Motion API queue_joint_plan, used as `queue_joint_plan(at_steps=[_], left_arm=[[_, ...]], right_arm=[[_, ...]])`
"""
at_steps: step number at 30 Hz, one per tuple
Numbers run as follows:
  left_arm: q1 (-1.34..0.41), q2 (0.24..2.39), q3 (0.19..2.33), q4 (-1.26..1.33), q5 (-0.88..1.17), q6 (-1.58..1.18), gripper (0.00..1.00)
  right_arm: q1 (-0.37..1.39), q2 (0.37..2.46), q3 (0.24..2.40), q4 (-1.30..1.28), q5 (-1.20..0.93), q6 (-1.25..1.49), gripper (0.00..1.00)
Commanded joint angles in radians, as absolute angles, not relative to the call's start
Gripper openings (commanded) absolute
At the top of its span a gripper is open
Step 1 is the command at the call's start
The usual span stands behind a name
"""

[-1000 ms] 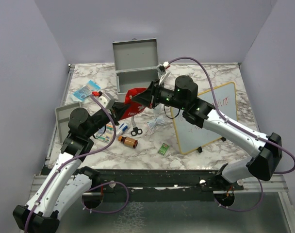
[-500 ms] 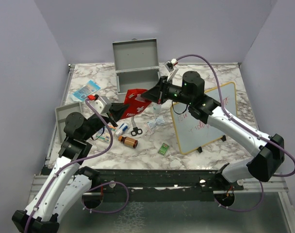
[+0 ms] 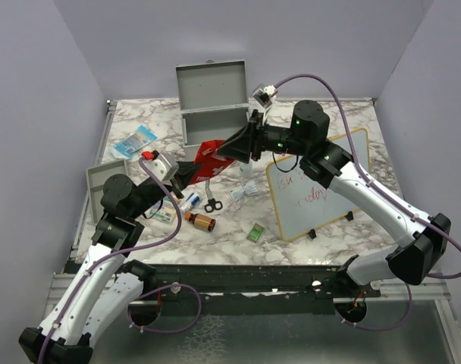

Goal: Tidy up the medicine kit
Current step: Zip the medicine pouch.

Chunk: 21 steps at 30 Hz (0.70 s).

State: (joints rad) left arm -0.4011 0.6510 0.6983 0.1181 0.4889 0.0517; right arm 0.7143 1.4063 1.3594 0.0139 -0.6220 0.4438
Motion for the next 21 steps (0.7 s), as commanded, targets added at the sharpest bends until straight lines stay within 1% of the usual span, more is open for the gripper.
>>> queue_joint_plan(at_steps=[1, 6, 8, 12, 21], left_arm=[[-0.399, 0.653, 0.73, 0.088, 0.542, 0.103, 0.0], [-0.399, 0.662, 0.732, 0.085, 0.571, 0.091, 0.0], [-0.399, 0.665, 0.732, 0.084, 0.585, 0.084, 0.0], [-0.399, 0.671, 0.73, 0.087, 0.61, 0.08, 0.0], [-0.399, 0.673, 0.727, 0.083, 0.631, 0.081, 0.0]], right_arm=[[0.721, 1.42, 1.45, -0.098, -0.75, 0.359, 0.41], [0.721, 1.455, 1.466, -0.107, -0.83, 0.375, 0.43], [0.721, 1.467, 1.474, -0.122, -0.831, 0.374, 0.43], [0.721, 1.495, 1.501, -0.163, -0.831, 0.363, 0.48], [0.721, 1.54, 1.549, -0.215, -0.832, 0.357, 0.48]])
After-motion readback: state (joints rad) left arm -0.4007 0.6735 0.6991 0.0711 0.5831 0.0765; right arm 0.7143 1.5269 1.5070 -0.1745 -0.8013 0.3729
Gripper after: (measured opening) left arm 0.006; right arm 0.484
